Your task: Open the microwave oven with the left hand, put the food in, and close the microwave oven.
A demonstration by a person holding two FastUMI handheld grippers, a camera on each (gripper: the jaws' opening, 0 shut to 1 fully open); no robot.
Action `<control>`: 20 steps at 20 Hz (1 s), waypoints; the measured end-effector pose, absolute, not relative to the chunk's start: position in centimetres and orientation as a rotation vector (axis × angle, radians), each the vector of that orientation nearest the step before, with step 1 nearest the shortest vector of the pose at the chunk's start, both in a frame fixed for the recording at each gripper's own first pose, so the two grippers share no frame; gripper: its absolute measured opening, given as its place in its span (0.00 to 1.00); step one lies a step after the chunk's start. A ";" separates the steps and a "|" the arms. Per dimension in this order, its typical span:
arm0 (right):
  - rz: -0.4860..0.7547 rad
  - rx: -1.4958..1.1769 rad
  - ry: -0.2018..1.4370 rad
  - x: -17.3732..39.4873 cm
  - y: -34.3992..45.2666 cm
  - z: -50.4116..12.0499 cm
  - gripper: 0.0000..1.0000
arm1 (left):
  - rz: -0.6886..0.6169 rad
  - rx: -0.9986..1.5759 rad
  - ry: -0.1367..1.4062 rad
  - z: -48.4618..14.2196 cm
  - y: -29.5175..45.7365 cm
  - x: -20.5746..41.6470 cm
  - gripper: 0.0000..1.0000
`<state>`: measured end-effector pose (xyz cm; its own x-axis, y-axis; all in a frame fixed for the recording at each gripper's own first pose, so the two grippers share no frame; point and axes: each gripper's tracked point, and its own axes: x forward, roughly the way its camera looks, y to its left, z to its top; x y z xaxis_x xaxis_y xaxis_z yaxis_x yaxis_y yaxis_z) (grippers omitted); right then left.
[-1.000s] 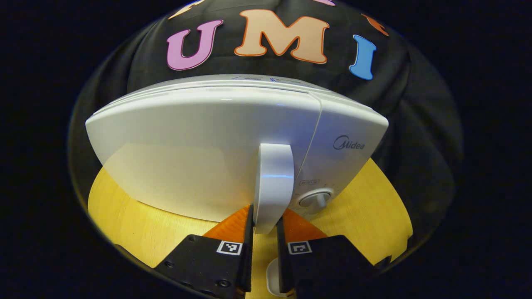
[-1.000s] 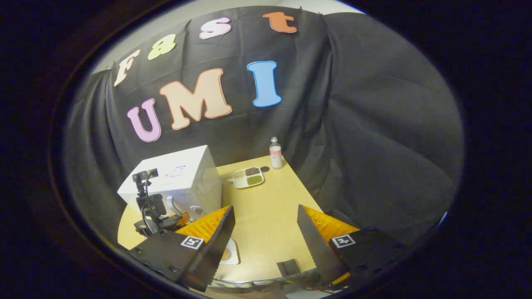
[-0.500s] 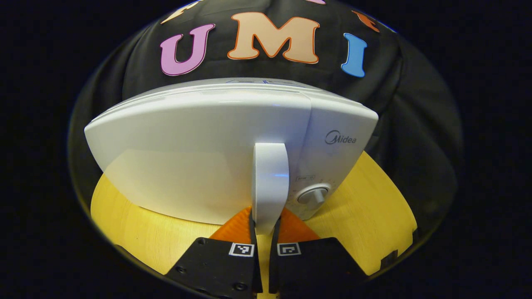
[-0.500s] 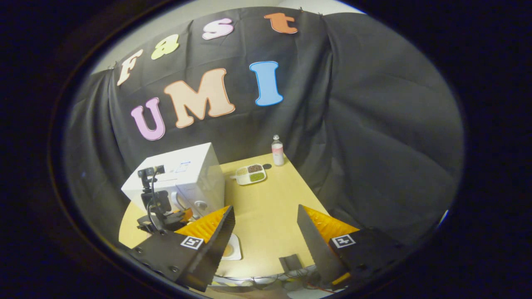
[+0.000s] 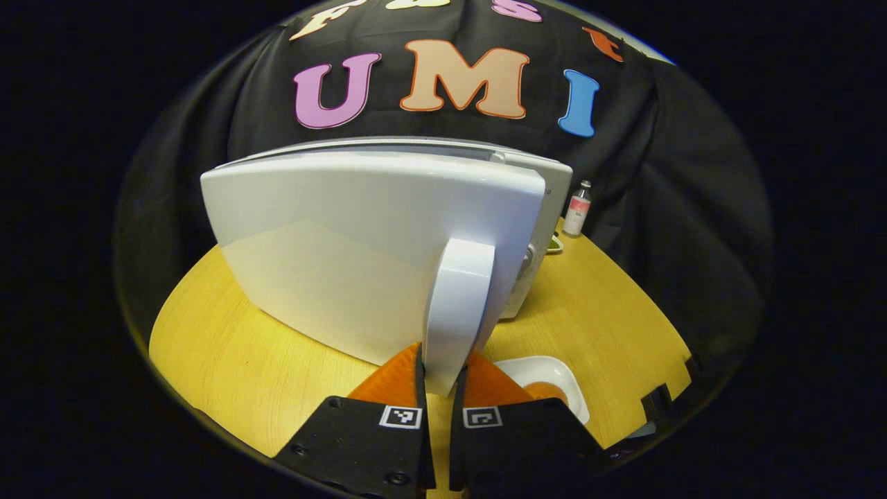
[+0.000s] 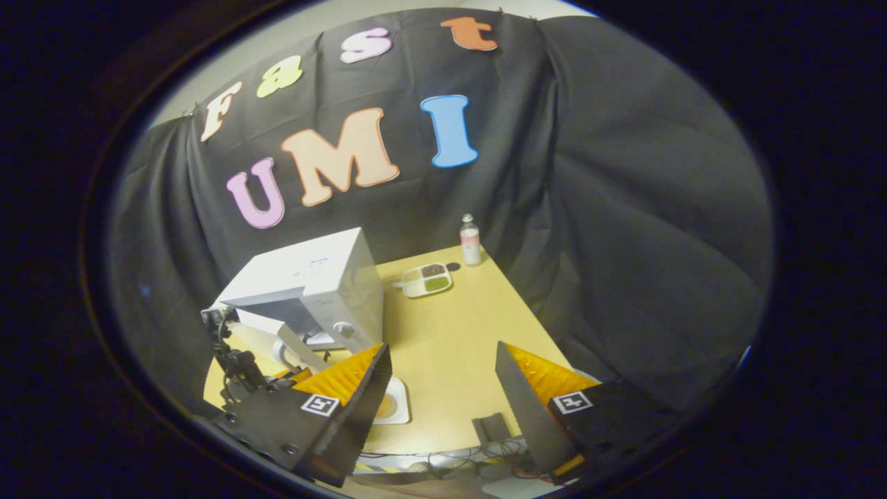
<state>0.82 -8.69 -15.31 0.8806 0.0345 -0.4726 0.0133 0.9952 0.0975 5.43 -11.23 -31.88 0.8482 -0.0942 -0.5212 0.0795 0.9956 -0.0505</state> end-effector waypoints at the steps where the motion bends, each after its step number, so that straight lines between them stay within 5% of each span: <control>1: 0.035 0.088 0.497 1.1 -8.1 -15.4 0.96 | -0.090 -0.004 0.546 -31.9 -10.8 4.8 0.08; 7: 0.178 0.045 0.503 2.2 -4.7 -15.7 0.93 | 0.021 -0.094 0.562 -31.6 -8.3 1.8 0.23; 9: 0.206 0.026 0.513 2.4 -4.3 -16.2 0.95 | 0.086 -0.155 0.566 -31.4 -6.8 0.9 0.39; 10: 0.220 0.020 0.520 2.5 -4.2 -16.5 0.96 | 0.116 -0.182 0.576 -31.5 -6.0 0.7 0.64; 12: 0.250 0.008 0.533 2.7 -3.8 -17.2 0.96 | 0.159 -0.241 0.591 -31.6 -4.9 -0.9 0.80; 14: 0.277 -0.007 0.546 3.0 -3.5 -18.1 0.96 | 0.201 -0.243 0.592 -31.6 -3.8 -2.1 0.88; 20: 0.361 -0.052 0.623 3.3 -1.7 -22.4 0.96 | 0.370 -0.215 0.585 -30.6 1.3 -7.3 0.89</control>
<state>3.26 -1.74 -22.36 0.7521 0.3150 -0.5790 -0.3458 0.9364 0.0602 -7.34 1.34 -30.61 0.7704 0.2787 -0.5734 -0.3989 0.9123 -0.0925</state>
